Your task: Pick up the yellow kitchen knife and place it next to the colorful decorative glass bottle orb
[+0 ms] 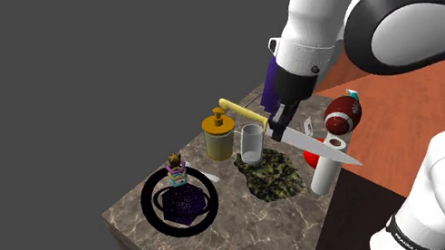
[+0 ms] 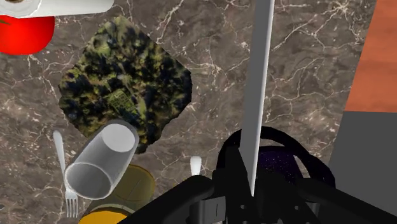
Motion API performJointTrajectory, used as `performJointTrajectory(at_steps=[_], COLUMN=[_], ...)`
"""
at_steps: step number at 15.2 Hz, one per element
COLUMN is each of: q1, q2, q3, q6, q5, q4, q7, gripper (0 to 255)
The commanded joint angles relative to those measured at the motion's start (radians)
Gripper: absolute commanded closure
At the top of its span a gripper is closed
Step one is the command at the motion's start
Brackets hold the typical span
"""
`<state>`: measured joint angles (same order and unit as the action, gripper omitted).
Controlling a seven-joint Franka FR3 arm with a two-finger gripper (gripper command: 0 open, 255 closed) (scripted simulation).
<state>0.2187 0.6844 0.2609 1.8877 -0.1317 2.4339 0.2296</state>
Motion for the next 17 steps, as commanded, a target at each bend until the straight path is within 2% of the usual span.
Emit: performJointTrajectory(at_steps=[1, 8, 15, 17], q1=[0.017, 0.057, 0.059, 0.06], q2=[-0.009, -0.078, -0.213, -0.215], q3=[0.043, 0.202, 0.389, 0.394], q6=[-0.006, -0.005, 0.0, 0.027], q5=[-0.019, -0.069, -0.069, -0.071], q4=[-0.018, -0.102, -0.251, -0.226], q7=[0.051, 0.229, 0.433, 0.434], gripper=[255, 255, 255, 255])
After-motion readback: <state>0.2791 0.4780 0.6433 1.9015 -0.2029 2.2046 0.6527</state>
